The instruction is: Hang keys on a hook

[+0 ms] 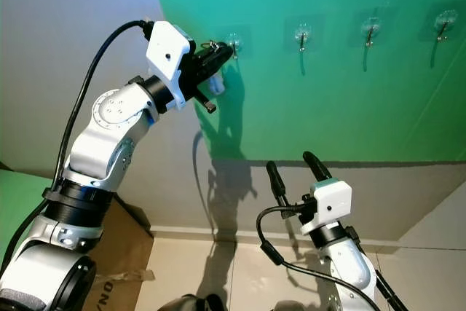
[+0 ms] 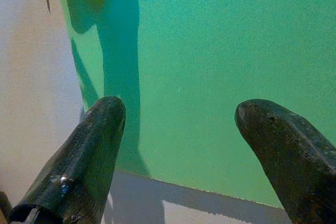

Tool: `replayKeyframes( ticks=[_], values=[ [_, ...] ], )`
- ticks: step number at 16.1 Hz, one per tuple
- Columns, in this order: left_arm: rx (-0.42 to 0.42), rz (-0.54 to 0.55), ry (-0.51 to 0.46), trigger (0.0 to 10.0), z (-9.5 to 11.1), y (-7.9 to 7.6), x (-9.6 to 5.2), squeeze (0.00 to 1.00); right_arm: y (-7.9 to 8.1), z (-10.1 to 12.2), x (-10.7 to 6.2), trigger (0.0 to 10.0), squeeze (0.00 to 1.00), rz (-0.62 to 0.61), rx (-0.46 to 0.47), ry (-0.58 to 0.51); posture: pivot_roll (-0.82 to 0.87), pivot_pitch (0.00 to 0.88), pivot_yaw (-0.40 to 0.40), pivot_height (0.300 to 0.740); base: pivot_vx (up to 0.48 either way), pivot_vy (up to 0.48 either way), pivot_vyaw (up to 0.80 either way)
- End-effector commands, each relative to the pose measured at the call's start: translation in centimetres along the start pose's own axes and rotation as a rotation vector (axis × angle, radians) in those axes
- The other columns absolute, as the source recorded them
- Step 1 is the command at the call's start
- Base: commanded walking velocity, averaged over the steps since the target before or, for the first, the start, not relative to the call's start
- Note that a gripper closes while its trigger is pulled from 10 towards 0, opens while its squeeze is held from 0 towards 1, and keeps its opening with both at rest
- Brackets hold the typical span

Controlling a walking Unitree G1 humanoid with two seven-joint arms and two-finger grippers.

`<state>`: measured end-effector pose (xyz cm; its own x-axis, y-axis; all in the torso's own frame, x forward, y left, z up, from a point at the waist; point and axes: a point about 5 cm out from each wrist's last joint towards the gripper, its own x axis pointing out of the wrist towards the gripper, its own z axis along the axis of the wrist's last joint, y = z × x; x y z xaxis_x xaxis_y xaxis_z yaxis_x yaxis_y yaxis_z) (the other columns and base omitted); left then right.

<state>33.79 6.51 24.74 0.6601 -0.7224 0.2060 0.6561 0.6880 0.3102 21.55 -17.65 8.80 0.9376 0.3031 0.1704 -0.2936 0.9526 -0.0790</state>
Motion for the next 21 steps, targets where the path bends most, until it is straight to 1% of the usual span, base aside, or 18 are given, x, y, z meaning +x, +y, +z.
replayKeyframes(
  ticks=[1,4,6,7,8,9,10,11,12,13,14,15,16,17,19,20,21],
  values=[
    [0.037,-0.013,-0.015,0.0,0.6,0.0,-0.1,0.00,0.5,-0.2,0.1,10.0,0.00,0.019,0.008,-0.008,-0.28,0.060,0.183,0.740,0.000,0.000,0.00],
    [0.059,-0.034,-0.015,0.0,0.8,-0.3,0.0,0.00,0.4,-0.7,-0.1,10.0,0.00,0.019,0.010,-0.003,-0.28,0.059,0.184,0.740,0.000,0.000,0.00],
    [0.041,-0.034,-0.012,0.0,0.7,-0.4,0.0,0.00,0.3,-1.5,-0.1,10.0,0.00,0.019,0.013,0.010,-0.28,0.054,0.184,0.740,0.000,0.000,0.00],
    [0.017,-0.018,-0.009,0.0,0.4,-0.2,-0.1,0.00,0.2,-1.7,0.0,10.0,0.00,0.021,0.013,0.013,-0.28,0.051,0.183,0.740,0.000,0.000,0.00],
    [-0.040,0.013,-0.017,0.0,0.1,0.0,-0.3,0.00,0.2,-2.0,0.1,10.0,0.00,0.026,0.011,0.017,-0.28,0.050,0.182,0.740,0.000,0.000,0.00],
    [-0.166,0.082,-0.075,0.0,0.3,0.3,-0.4,0.00,0.2,-2.1,0.1,10.0,0.00,0.029,0.007,0.021,-0.28,0.043,0.175,0.740,0.000,0.000,0.00],
    [-0.231,0.119,-0.103,0.0,0.4,0.4,-0.5,0.00,0.2,-2.2,0.1,10.0,0.00,0.031,0.001,0.026,-0.28,0.043,0.175,0.740,0.000,0.000,0.00],
    [-0.311,0.163,-0.094,0.0,-0.5,-0.7,-0.9,0.00,0.0,-2.4,0.0,10.0,0.00,0.028,-0.013,0.037,-0.28,0.037,0.170,0.740,0.000,0.000,0.00],
    [-0.375,0.166,-0.068,0.0,-1.5,-2.2,-1.7,0.00,-0.1,-1.8,0.3,10.0,0.00,0.023,-0.022,0.031,-0.28,0.037,0.170,0.740,0.000,0.000,0.00],
    [-0.431,0.170,-0.064,0.0,-1.9,-2.6,-2.1,0.00,-0.2,-1.5,0.4,10.0,0.00,0.022,-0.024,0.027,-0.28,0.038,0.170,0.740,0.000,0.000,0.00],
    [-0.505,0.207,-0.020,0.0,-3.9,-3.2,-4.2,0.00,-0.5,-0.8,1.0,10.0,0.00,-0.006,-0.017,0.028,-0.27,0.038,0.164,0.740,0.000,0.000,0.00],
    [-0.526,0.234,0.019,0.0,-5.3,-3.4,-5.8,0.00,-0.7,-0.3,1.5,10.0,0.00,-0.025,-0.022,0.024,-0.27,0.037,0.157,0.740,0.000,0.000,0.00],
    [-0.503,0.247,0.054,0.0,-6.0,-3.5,-6.6,0.00,-0.8,-0.1,1.9,10.0,0.00,-0.035,-0.013,0.025,-0.26,0.034,0.154,0.740,0.000,0.000,0.00],
    [-0.471,0.254,0.071,0.0,-6.3,-3.5,-6.9,0.00,-0.7,0.2,2.2,10.0,0.00,-0.032,-0.018,0.024,-0.25,0.031,0.145,0.740,0.000,0.000,0.00],
    [-0.442,0.274,0.068,0.0,-6.2,-3.5,-7.0,0.00,-0.6,0.5,2.7,10.0,0.00,-0.027,-0.025,0.022,-0.24,0.030,0.138,0.740,0.000,0.000,0.00],
    [-0.409,0.277,0.062,0.0,-5.9,-3.6,-6.6,0.00,-0.3,0.8,3.2,10.0,0.00,-0.028,-0.024,0.020,-0.24,0.033,0.134,0.740,0.000,-0.461,0.00],
    [-0.398,0.270,0.060,0.0,-5.8,-3.8,-6.3,0.00,-0.2,1.0,3.3,10.0,0.00,-0.028,-0.022,0.022,-0.24,0.033,0.134,0.740,0.000,-0.461,0.00]
  ],
)
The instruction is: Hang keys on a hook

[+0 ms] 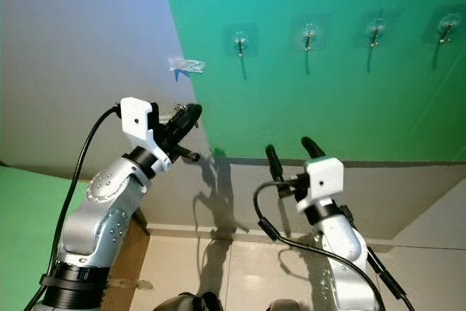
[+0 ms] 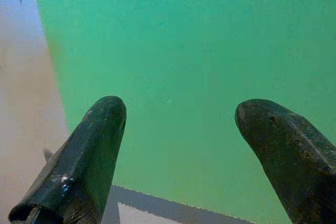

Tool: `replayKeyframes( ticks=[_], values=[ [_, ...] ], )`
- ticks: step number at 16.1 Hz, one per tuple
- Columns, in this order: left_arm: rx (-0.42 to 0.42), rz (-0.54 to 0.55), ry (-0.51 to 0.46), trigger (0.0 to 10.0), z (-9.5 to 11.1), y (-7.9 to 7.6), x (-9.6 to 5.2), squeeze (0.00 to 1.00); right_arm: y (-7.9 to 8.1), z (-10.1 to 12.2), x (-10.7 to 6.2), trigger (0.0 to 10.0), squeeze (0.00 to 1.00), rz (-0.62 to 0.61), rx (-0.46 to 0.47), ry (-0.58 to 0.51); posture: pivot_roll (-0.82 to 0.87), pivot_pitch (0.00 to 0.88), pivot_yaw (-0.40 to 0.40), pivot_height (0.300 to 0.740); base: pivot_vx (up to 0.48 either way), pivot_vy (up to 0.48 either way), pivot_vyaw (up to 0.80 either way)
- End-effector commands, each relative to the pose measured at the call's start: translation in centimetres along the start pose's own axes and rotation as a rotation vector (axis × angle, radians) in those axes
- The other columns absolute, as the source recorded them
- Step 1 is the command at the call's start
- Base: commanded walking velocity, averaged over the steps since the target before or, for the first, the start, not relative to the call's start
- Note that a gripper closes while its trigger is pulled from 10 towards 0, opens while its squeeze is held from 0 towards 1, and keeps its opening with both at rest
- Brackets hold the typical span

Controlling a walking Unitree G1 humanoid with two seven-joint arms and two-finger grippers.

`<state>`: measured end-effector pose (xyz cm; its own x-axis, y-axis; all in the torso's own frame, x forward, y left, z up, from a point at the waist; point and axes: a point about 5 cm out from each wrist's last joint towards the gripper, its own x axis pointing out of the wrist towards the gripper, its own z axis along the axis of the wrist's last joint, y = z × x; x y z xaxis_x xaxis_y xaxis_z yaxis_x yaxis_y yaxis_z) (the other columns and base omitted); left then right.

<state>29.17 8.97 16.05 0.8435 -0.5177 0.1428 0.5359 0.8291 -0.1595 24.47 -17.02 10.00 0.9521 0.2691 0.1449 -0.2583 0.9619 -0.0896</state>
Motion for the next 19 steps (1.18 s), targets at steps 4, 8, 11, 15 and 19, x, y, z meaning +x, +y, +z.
replayKeyframes(
  ticks=[4,8,11,15,19],
  values=[
    [0.089,-0.012,-0.030,0.0,0.8,-0.7,0.7,0.00,0.7,0.6,-0.1,10.0,0.00,0.008,0.001,0.004,-0.25,0.049,0.138,0.740,0.000,-0.458,0.00],
    [0.123,-0.058,-0.012,0.0,0.4,-2.1,0.4,0.00,0.7,0.7,-0.7,10.0,0.00,0.010,0.004,0.025,-0.25,0.055,0.141,0.740,0.000,-0.339,0.00],
    [0.228,-0.101,0.063,0.0,0.2,-2.1,0.5,0.00,0.7,0.5,-0.7,10.0,0.00,0.017,0.006,0.038,-0.25,0.056,0.135,0.740,0.000,0.000,0.00],
    [0.478,0.068,0.064,0.0,1.7,0.8,1.0,0.00,0.7,0.2,-0.7,10.0,0.00,0.026,0.011,0.052,-0.25,0.057,0.133,0.740,0.000,0.000,0.00],
    [0.624,0.103,0.028,0.0,3.5,1.7,1.8,0.00,0.8,-0.1,-0.9,10.0,0.00,0.035,0.019,0.065,-0.25,0.060,0.135,0.740,0.000,0.000,0.00]
  ],
)
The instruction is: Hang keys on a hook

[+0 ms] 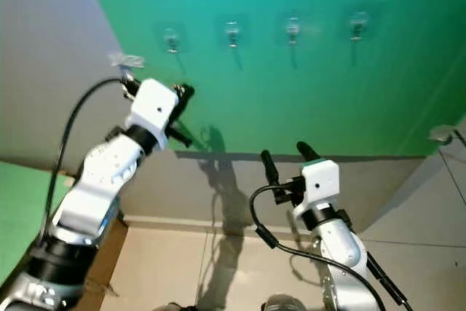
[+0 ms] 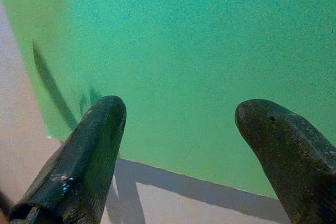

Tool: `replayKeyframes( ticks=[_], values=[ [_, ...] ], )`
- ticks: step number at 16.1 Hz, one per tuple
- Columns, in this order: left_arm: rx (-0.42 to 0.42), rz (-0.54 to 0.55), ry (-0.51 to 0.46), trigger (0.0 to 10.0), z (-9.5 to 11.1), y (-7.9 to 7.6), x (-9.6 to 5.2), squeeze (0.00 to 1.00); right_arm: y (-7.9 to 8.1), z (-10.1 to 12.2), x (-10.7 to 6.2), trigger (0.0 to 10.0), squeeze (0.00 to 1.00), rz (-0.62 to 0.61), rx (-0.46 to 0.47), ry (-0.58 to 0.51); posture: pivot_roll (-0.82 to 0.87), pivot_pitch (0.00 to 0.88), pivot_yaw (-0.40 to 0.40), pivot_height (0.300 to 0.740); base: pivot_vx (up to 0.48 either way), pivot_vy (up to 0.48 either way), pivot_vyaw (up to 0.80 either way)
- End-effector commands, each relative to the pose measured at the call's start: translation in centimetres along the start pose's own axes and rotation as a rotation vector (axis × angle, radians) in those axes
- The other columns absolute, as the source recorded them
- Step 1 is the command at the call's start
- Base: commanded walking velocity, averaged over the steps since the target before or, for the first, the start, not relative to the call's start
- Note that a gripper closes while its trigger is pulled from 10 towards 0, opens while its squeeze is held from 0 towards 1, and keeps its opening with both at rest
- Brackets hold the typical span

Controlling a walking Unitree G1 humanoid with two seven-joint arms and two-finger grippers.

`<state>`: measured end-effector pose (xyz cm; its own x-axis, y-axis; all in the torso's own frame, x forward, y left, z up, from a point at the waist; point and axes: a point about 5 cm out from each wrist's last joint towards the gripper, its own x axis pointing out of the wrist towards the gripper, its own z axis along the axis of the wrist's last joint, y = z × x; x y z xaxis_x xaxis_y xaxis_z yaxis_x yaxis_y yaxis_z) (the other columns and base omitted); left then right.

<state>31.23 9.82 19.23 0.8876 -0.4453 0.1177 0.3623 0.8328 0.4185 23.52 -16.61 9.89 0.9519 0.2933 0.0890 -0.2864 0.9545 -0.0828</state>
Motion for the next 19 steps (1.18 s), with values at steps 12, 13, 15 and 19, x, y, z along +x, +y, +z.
replayKeyframes(
  ticks=[12,13,15,19],
  values=[
    [-0.029,0.092,-0.047,0.0,1.0,2.2,1.7,0.00,0.1,-1.1,-0.2,10.0,0.00,0.033,0.008,0.025,-0.26,0.032,0.132,0.740,0.000,0.000,0.00],
    [-0.024,0.095,-0.049,0.0,1.1,2.3,1.8,0.00,0.1,-1.1,-0.2,10.0,0.00,0.036,0.009,0.025,-0.26,0.035,0.133,0.740,0.000,0.000,0.00],
    [-0.014,0.102,-0.054,0.0,1.3,2.4,2.0,0.00,0.3,-1.1,-0.3,10.0,0.00,0.041,0.012,0.026,-0.26,0.038,0.132,0.740,0.000,0.000,0.00],
    [0.002,0.101,-0.081,0.0,2.2,2.8,2.7,0.00,0.4,-1.2,-0.2,10.0,0.00,0.047,0.017,0.027,-0.25,0.046,0.131,0.740,0.000,0.000,0.00]
  ],
)
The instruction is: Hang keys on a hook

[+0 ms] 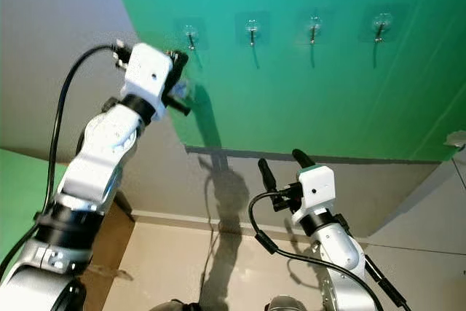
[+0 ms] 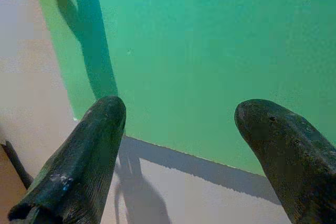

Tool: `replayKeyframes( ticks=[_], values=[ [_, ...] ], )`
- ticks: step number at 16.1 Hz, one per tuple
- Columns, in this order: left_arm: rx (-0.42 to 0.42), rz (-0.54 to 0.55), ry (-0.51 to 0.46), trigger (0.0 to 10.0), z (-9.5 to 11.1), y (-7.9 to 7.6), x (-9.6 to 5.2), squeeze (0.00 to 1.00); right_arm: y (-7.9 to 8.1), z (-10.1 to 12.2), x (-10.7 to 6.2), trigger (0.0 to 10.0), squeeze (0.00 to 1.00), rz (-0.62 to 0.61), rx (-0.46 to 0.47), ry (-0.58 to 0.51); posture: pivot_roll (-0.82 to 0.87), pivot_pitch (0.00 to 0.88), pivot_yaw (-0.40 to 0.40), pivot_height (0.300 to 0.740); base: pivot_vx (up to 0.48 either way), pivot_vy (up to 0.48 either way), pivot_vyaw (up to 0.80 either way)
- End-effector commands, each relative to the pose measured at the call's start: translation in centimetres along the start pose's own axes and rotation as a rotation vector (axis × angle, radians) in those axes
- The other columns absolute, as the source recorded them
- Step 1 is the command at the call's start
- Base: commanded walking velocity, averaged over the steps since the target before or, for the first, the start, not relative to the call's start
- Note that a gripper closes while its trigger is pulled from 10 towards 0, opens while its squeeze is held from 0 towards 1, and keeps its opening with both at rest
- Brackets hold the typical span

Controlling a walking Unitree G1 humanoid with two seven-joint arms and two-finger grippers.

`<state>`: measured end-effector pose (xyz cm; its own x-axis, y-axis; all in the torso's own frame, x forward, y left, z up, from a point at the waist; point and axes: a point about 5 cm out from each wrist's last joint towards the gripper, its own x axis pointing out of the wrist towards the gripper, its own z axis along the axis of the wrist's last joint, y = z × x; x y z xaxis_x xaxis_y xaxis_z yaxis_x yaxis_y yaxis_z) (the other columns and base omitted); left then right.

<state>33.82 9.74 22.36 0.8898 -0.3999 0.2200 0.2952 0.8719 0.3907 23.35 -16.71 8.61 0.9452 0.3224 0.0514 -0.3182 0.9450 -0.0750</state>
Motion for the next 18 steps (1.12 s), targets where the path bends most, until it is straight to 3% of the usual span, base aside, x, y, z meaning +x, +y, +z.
replayKeyframes(
  ticks=[1,5,7,12,13,14,15,16,18],
  values=[
    [0.023,0.020,-0.009,0.0,0.2,0.7,0.1,0.00,0.4,0.1,0.1,10.0,0.00,0.014,0.007,-0.009,-0.26,0.050,0.133,0.740,0.000,0.000,0.00],
    [0.012,0.040,-0.001,0.0,0.4,1.1,0.6,0.00,0.4,0.0,0.1,10.0,0.00,0.015,0.007,-0.005,-0.26,0.054,0.130,0.740,0.000,0.000,0.00],
    [-0.063,0.058,0.012,0.0,0.3,1.3,0.6,0.00,0.5,0.0,0.1,10.0,0.00,0.018,0.008,-0.004,-0.26,0.055,0.130,0.740,0.000,0.000,0.00],
    [-0.458,0.063,0.036,0.0,-1.4,1.9,-0.6,0.00,0.7,0.0,0.1,10.0,0.00,0.030,0.014,0.001,-0.25,0.056,0.130,0.740,0.000,0.000,0.00],
    [-0.611,0.033,0.004,0.0,-1.6,2.1,-1.3,0.00,0.8,-0.1,0.1,10.0,0.00,0.035,0.015,0.003,-0.25,0.058,0.131,0.740,0.000,0.000,0.00],
    [-0.645,0.032,0.001,0.0,-1.8,2.3,-1.5,0.00,0.8,-0.1,0.1,10.0,0.00,0.035,0.016,0.004,-0.25,0.060,0.133,0.740,0.000,0.000,0.00],
    [-0.843,0.008,-0.062,0.0,-2.0,2.9,-2.3,0.00,0.9,-0.1,0.0,10.0,0.00,0.042,0.018,0.007,-0.24,0.062,0.131,0.740,0.000,0.000,0.00],
    [-0.935,-0.024,-0.113,0.0,-1.8,3.0,-2.7,0.00,1.0,-0.2,0.0,10.0,0.00,0.045,0.020,0.009,-0.24,0.062,0.129,0.740,0.000,0.000,0.00],
    [-1.027,-0.077,-0.162,0.0,-1.8,2.9,-3.0,0.00,1.1,-0.2,0.2,10.0,0.00,0.053,0.022,0.009,-0.24,0.061,0.128,0.740,0.000,0.000,0.00]
  ],
)
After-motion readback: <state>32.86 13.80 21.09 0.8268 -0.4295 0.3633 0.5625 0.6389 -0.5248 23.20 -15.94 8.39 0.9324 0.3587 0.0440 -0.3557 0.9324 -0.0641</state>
